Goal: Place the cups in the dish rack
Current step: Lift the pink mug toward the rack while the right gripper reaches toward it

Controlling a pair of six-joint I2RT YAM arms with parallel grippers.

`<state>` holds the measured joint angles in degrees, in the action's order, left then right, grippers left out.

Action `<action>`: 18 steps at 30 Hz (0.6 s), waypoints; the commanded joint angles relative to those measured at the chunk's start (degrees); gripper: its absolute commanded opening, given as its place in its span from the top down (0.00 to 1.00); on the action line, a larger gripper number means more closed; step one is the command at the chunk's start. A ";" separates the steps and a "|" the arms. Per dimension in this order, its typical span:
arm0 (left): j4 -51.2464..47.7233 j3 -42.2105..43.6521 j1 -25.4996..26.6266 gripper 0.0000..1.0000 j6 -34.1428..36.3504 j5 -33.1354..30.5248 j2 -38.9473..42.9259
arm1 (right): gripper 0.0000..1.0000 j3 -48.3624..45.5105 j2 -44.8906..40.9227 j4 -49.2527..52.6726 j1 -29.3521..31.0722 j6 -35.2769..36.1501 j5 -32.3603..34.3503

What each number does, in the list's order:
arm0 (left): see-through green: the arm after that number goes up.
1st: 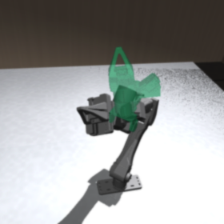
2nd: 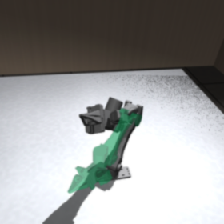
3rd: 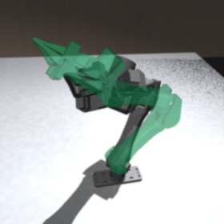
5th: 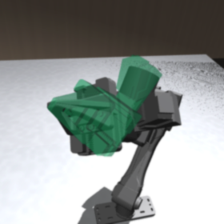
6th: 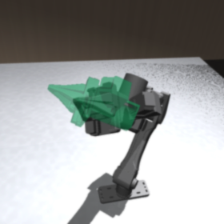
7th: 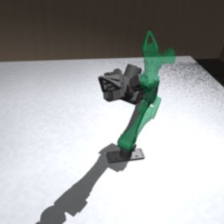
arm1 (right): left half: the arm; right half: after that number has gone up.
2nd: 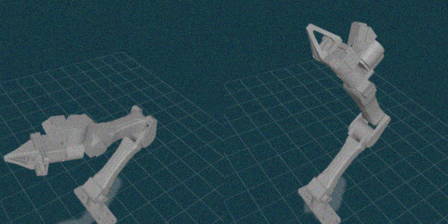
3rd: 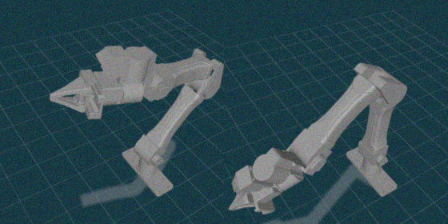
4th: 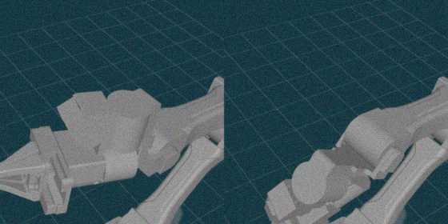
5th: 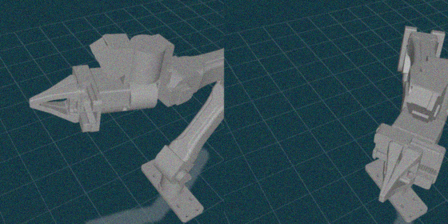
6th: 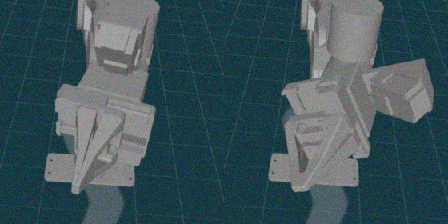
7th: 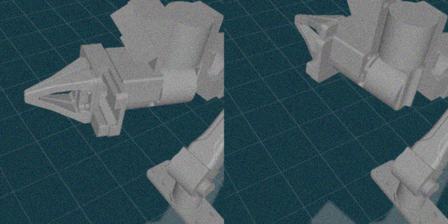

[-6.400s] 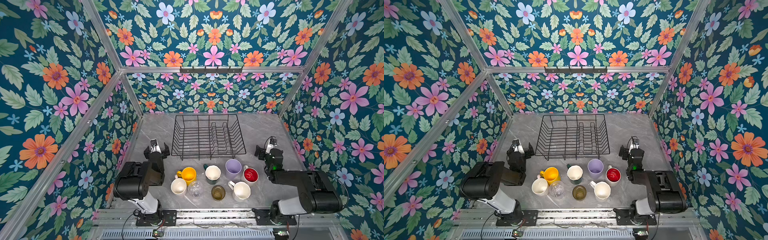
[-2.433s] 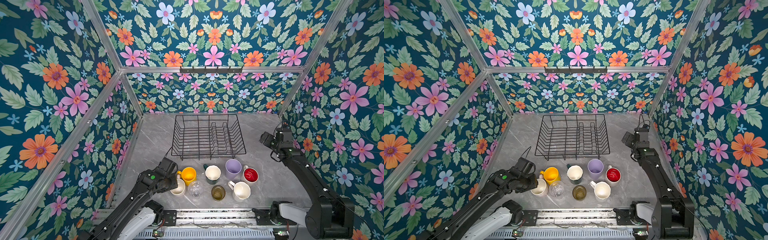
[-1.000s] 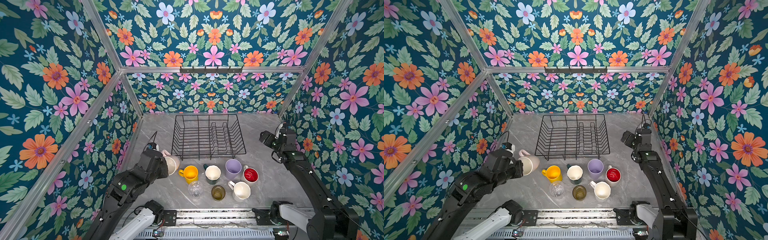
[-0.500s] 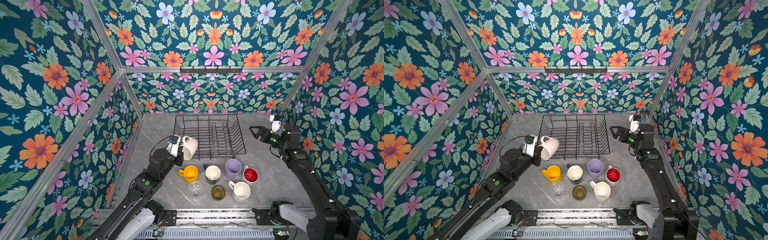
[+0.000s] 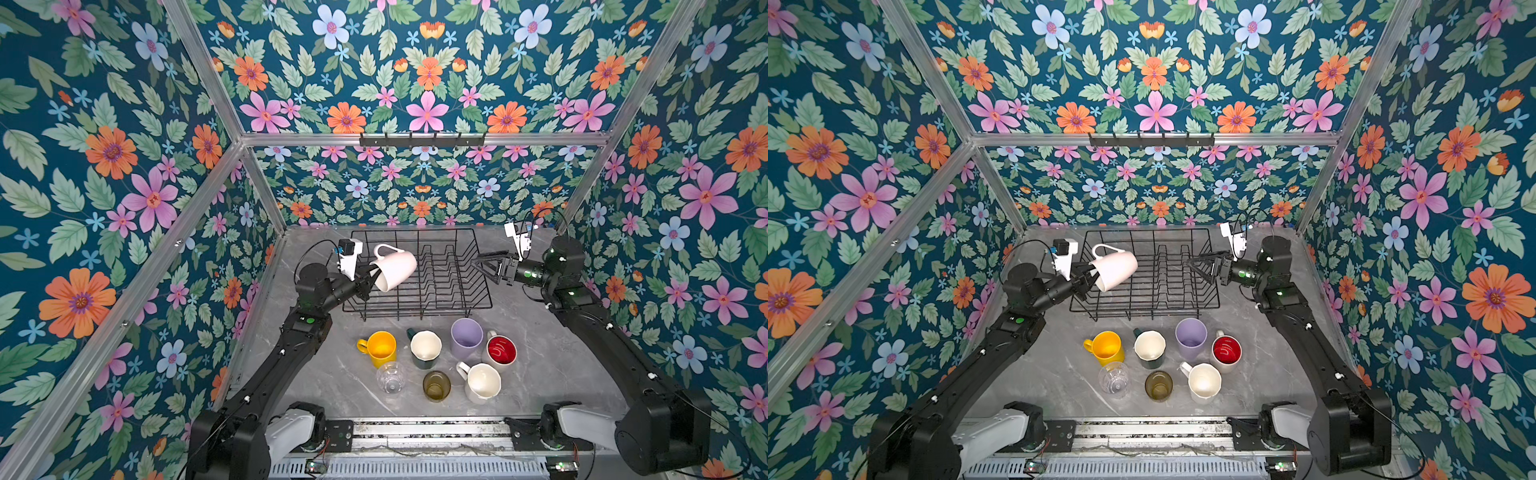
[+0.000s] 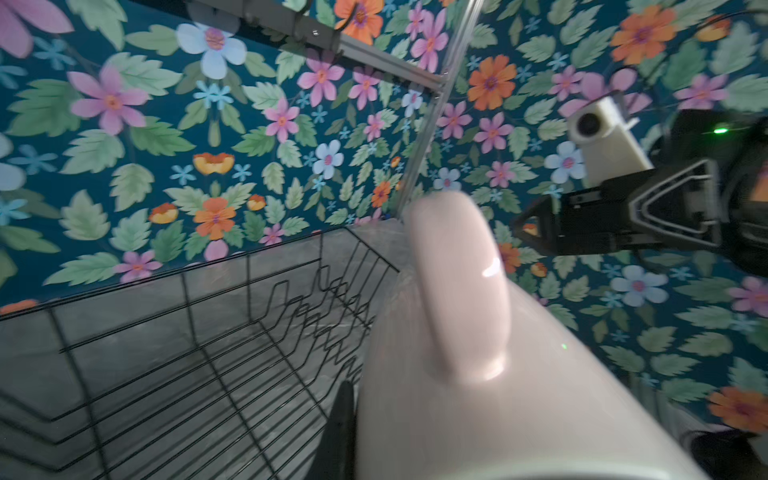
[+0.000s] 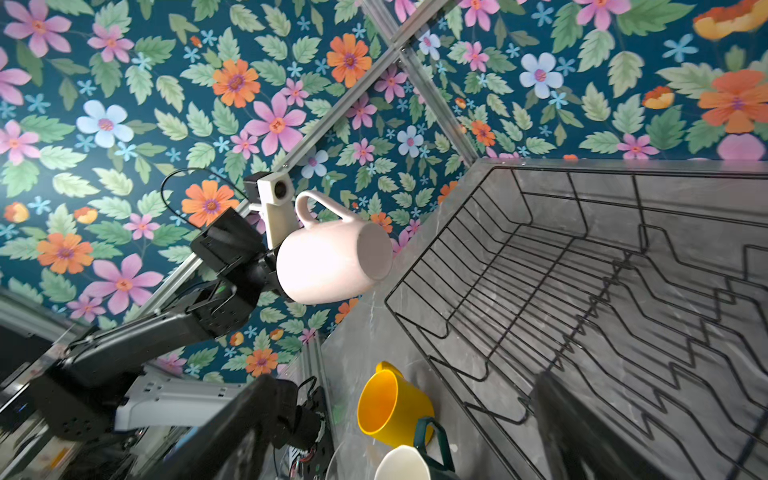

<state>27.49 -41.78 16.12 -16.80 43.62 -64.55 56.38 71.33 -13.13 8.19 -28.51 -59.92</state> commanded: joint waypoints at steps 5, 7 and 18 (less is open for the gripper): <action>15.72 -2.40 -0.52 1.00 -8.99 18.95 -6.19 | 0.05 3.72 3.85 -5.27 3.50 0.09 -8.47; 17.18 -2.71 -0.61 1.00 -10.59 19.99 -7.18 | 0.05 4.34 4.07 -5.20 5.03 1.08 -8.81; 26.59 -2.45 -0.59 1.00 -18.05 25.00 -10.23 | 0.05 7.87 7.30 -5.24 11.17 4.03 -9.52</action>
<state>46.89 -44.16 15.62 -31.62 66.43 -74.74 63.70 78.08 -15.73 18.65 -24.71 -68.49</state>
